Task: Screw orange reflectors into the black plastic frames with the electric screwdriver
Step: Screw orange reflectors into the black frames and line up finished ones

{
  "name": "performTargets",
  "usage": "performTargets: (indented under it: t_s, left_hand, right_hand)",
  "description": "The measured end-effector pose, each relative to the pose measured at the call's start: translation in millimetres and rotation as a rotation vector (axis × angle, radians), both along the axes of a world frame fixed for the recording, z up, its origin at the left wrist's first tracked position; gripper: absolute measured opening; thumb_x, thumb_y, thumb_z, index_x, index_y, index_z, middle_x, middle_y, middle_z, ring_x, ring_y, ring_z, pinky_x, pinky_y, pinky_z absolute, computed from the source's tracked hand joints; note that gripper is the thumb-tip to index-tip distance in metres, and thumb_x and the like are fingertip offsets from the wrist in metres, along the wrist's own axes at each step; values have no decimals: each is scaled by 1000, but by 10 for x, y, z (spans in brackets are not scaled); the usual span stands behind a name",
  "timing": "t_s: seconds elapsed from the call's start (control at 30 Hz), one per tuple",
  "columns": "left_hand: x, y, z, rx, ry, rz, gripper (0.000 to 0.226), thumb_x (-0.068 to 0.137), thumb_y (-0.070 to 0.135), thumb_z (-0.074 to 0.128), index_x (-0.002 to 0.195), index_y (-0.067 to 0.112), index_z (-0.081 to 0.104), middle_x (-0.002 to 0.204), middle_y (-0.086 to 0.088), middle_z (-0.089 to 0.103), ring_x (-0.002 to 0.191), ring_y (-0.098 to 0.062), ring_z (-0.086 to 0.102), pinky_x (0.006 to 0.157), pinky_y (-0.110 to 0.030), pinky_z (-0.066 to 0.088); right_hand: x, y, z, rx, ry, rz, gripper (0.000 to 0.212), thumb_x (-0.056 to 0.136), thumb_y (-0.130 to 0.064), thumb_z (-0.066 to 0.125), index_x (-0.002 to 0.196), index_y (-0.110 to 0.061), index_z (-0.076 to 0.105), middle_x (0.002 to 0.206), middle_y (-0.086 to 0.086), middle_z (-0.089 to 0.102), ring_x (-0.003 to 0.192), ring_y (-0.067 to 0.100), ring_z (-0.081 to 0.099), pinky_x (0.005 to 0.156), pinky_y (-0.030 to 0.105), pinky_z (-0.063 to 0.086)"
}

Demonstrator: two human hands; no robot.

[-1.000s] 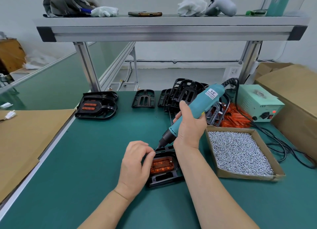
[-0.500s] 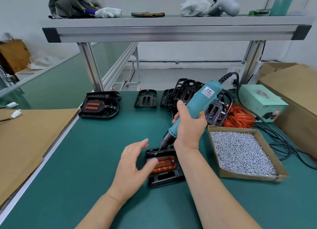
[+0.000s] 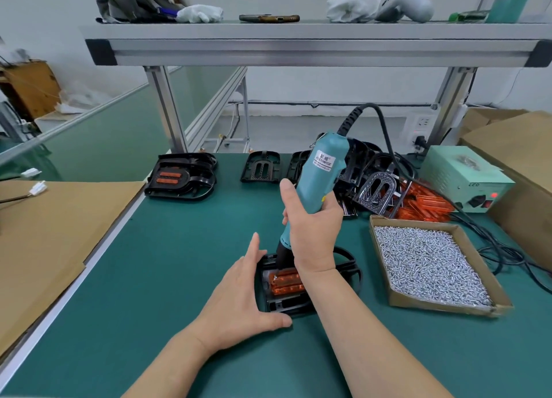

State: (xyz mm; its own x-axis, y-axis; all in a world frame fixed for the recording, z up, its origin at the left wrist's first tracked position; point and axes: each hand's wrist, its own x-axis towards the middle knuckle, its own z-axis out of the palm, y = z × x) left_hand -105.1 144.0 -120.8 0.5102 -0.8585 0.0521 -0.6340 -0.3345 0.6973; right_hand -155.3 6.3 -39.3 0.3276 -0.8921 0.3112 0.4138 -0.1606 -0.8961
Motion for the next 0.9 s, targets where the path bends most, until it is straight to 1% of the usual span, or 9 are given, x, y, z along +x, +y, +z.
performTargets:
  t_s: [0.07, 0.2, 0.33, 0.5, 0.6, 0.67, 0.77, 0.8, 0.9]
  left_hand:
    - [2, -10, 8, 2, -6, -2, 144, 52, 69, 79, 146, 51, -29, 153, 26, 30, 141, 2, 28, 116, -30, 31]
    - [2, 0, 15, 5, -10, 1, 143, 53, 69, 78, 147, 50, -28, 153, 29, 28, 141, 3, 27, 115, -30, 32]
    - [4, 4, 17, 10, -13, 2, 143, 53, 70, 78, 148, 48, -27, 153, 29, 27, 141, 3, 26, 116, -29, 31]
    - [5, -1, 17, 8, -12, 2, 144, 53, 71, 77, 149, 45, -27, 154, 29, 26, 142, 4, 25, 115, -26, 30]
    - [4, -1, 17, 8, -12, 8, 143, 53, 71, 77, 147, 47, -28, 153, 29, 26, 140, 6, 26, 113, -22, 30]
    - [2, 1, 17, 9, -6, 11, 144, 53, 71, 77, 148, 46, -27, 154, 29, 26, 140, 7, 26, 112, -20, 29]
    - [6, 1, 12, 12, 3, 17, 144, 53, 71, 77, 151, 42, -24, 153, 30, 26, 139, 8, 27, 109, -15, 27]
    - [8, 0, 8, 12, 3, 16, 144, 53, 71, 77, 152, 41, -24, 151, 32, 27, 137, 9, 28, 106, -12, 27]
    - [14, -6, 9, 5, 1, 8, 143, 53, 71, 77, 151, 42, -23, 141, 43, 25, 131, 14, 29, 99, -2, 24]
  right_hand:
    - [4, 16, -11, -13, 14, 10, 26, 74, -41, 80, 66, -31, 58, 64, 3, 58, 59, 28, 51, 60, 54, 50]
    - [19, 27, -23, -17, 33, 24, 26, 73, -43, 80, 68, -30, 58, 64, 4, 58, 59, 29, 51, 61, 55, 50]
    - [47, 41, -47, -31, 48, 23, 26, 73, -44, 80, 68, -31, 58, 64, 4, 57, 58, 30, 52, 59, 53, 51]
    - [59, 52, -69, -59, 65, 62, 25, 75, -42, 80, 70, -30, 59, 64, 3, 58, 57, 25, 52, 58, 48, 50]
    - [59, 48, -67, -58, 60, 107, 21, 75, -39, 80, 74, -25, 65, 66, -1, 62, 58, 20, 55, 59, 40, 51]
    - [61, 46, -67, -67, 62, 131, 22, 74, -37, 80, 77, -21, 66, 66, -2, 62, 59, 18, 55, 60, 36, 50]
    - [69, 54, -74, -69, 77, 145, 32, 73, -39, 79, 78, -13, 61, 68, 10, 60, 58, 20, 53, 58, 37, 49]
    - [69, 58, -79, -68, 80, 148, 34, 73, -40, 79, 77, -13, 60, 68, 10, 59, 58, 20, 52, 59, 37, 49]
    - [69, 61, -103, -83, 99, 141, 38, 73, -44, 78, 74, -14, 56, 61, 0, 55, 56, 18, 49, 57, 34, 48]
